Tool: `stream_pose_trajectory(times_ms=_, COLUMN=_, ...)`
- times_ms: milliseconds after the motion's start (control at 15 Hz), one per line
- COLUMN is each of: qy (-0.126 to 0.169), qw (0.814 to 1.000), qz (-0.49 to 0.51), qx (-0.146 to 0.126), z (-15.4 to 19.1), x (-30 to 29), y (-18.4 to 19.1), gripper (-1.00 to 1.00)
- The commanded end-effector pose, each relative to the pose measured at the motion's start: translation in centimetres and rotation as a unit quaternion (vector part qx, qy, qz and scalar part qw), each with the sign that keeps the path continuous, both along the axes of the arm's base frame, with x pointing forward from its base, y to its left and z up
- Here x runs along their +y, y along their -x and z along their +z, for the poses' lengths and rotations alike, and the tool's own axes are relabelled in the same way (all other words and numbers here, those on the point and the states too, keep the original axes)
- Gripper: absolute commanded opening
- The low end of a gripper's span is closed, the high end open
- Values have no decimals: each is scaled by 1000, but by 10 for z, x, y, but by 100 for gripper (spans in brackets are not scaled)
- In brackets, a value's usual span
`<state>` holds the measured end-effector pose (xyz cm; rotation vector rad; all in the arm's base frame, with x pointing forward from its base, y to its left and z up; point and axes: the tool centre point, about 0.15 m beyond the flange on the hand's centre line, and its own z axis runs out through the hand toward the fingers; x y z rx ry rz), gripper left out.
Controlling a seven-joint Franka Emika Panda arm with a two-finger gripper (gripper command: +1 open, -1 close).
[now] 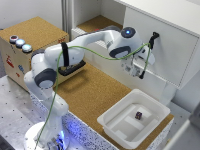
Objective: Slide the door to the left side
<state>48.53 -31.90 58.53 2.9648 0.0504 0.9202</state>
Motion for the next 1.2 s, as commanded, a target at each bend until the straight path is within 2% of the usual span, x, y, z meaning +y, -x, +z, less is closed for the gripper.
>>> stream_pose_trajectory(times_ms=0, qy=-41, qw=997, qz=42, qx=50, z=15, x=-10, y=-49, gripper=100)
stream_pose_trajectory(times_ms=400, qy=-55, qw=997, qz=34, qx=35, z=15, x=-15, y=-76, gripper=100)
stream_pose_trajectory(times_ms=533, qy=-63, qw=997, qz=50, qx=15, z=15, x=-14, y=-73, gripper=100)
stream_pose_trajectory(times_ms=600, qy=-55, qw=997, qz=52, qx=-3, z=15, x=-12, y=-68, gripper=100)
stream_pose_trajectory(times_ms=667, qy=-61, qw=996, qz=58, qx=-5, z=14, x=-11, y=-65, gripper=100)
stream_pose_trajectory(times_ms=867, qy=-51, qw=997, qz=61, qx=-15, z=11, x=-5, y=-59, gripper=100)
stream_pose_trajectory(times_ms=1067, qy=-10, qw=998, qz=48, qx=-37, z=5, x=3, y=-51, gripper=100)
stream_pose_trajectory(times_ms=1133, qy=-13, qw=998, qz=50, qx=-36, z=4, x=5, y=-51, gripper=100)
